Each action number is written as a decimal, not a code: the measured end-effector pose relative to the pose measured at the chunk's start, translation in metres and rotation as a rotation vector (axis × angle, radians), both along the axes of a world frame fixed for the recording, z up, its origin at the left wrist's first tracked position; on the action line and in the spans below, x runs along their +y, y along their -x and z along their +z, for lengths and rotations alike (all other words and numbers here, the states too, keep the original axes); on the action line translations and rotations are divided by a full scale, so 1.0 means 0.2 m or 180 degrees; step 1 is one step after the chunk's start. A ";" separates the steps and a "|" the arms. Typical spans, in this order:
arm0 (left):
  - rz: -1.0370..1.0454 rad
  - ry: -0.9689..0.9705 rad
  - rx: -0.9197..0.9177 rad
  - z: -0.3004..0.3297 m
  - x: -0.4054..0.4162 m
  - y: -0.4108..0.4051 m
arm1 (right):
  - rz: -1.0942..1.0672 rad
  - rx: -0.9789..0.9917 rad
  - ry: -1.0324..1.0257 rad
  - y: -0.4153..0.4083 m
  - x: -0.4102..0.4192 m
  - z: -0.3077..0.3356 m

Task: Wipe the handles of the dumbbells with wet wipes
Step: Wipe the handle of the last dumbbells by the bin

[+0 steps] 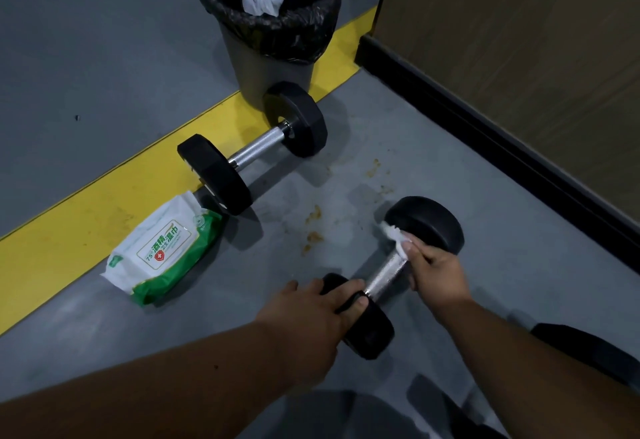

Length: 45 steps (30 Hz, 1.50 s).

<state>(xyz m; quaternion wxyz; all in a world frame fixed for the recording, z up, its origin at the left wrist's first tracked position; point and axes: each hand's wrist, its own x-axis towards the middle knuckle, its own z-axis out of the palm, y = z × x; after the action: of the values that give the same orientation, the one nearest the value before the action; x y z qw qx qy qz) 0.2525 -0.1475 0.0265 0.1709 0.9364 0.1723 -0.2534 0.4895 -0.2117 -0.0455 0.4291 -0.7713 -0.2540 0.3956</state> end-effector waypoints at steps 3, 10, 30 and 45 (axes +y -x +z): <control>0.0055 0.0020 -0.0075 -0.01 -0.01 0.00 | -0.0229 0.0035 0.0025 0.05 0.02 -0.03; 0.0009 0.0007 -0.0163 -0.01 -0.01 -0.02 | 0.1390 0.0296 0.0551 0.17 -0.07 0.02; -0.0758 -0.0262 -0.1410 -0.11 -0.04 -0.07 | 0.0611 0.0213 0.0750 0.21 -0.24 0.12; -0.0887 0.0336 -0.2395 -0.28 -0.09 -0.14 | 0.0355 0.0357 0.0199 0.09 -0.29 0.00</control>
<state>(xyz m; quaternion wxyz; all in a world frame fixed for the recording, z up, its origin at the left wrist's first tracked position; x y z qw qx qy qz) 0.2800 -0.1647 -0.0287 0.2339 0.9682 -0.0441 0.0778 0.4707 -0.2703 -0.0460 0.3956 -0.7456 -0.2596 0.4693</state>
